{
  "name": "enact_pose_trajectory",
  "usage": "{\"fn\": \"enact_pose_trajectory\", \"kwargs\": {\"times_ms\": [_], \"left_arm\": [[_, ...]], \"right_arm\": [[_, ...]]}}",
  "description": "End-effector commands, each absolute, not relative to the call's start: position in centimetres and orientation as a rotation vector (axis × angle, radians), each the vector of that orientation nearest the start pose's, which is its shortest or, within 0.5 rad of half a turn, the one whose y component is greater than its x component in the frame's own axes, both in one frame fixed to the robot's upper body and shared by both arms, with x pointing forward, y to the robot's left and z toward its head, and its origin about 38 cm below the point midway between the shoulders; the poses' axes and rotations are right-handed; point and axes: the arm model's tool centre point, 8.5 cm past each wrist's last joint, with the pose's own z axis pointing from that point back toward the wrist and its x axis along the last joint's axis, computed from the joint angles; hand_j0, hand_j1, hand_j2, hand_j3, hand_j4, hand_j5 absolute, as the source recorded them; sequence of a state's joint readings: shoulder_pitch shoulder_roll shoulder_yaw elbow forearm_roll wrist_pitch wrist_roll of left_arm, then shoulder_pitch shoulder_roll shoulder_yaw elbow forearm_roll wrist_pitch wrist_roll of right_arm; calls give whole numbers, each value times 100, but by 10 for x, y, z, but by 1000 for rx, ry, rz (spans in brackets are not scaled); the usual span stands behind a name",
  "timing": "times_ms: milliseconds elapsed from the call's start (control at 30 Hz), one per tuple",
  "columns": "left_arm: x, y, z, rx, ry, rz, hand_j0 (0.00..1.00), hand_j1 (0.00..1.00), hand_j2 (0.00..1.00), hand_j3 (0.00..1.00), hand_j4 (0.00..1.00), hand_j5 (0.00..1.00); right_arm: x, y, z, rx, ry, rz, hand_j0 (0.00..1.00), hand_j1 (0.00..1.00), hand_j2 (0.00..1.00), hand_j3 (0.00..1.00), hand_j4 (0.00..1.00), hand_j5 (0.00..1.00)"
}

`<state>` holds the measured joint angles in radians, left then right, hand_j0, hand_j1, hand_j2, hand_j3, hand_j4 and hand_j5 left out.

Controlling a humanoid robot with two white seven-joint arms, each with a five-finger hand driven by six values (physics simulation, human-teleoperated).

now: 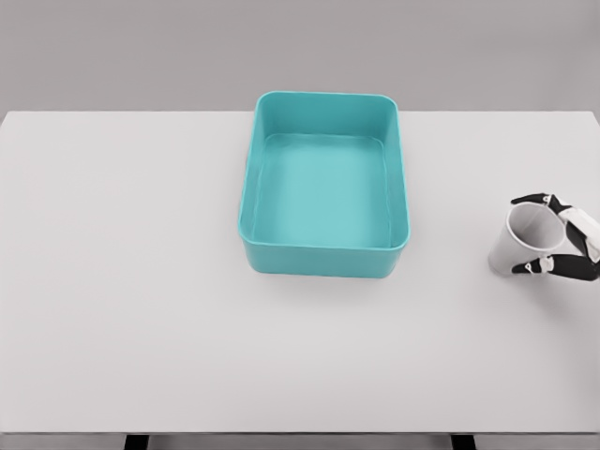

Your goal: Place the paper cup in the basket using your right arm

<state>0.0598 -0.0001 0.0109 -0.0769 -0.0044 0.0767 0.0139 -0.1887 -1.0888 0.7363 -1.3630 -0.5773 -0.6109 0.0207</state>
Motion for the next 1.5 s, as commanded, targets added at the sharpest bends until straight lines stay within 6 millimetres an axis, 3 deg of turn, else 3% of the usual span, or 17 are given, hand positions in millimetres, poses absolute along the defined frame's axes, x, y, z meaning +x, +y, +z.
{"fn": "enact_pose_trajectory", "kwargs": {"times_ms": [0, 167, 567, 1000, 1167, 1467], "left_arm": [[-20, 273, -263, 102, 60, 8, 100, 100, 100, 100, 100, 100], [-19, 273, -263, 102, 58, 10, 100, 100, 100, 100, 100, 100], [-19, 273, -263, 102, 58, 8, 100, 100, 100, 100, 100, 100], [-19, 273, -263, 102, 58, 8, 100, 100, 100, 100, 100, 100], [-19, 273, -263, 102, 58, 8, 100, 100, 100, 100, 100, 100], [-19, 273, -263, 102, 58, 8, 100, 100, 100, 100, 100, 100]], "right_arm": [[341, -440, 122, -63, -1563, 810, 49, 49, 49, 49, 49, 49], [353, -424, 125, -36, -1619, 786, 48, 48, 48, 48, 48, 48], [404, -384, 175, -8, -1824, 785, 48, 48, 48, 48, 48, 48], [441, -295, 197, 155, -1951, 865, 49, 49, 49, 49, 49, 49], [454, -260, 217, 194, -2006, 946, 51, 51, 51, 51, 51, 51], [458, -224, 229, 159, -2026, 1183, 54, 54, 54, 54, 54, 54]]}}
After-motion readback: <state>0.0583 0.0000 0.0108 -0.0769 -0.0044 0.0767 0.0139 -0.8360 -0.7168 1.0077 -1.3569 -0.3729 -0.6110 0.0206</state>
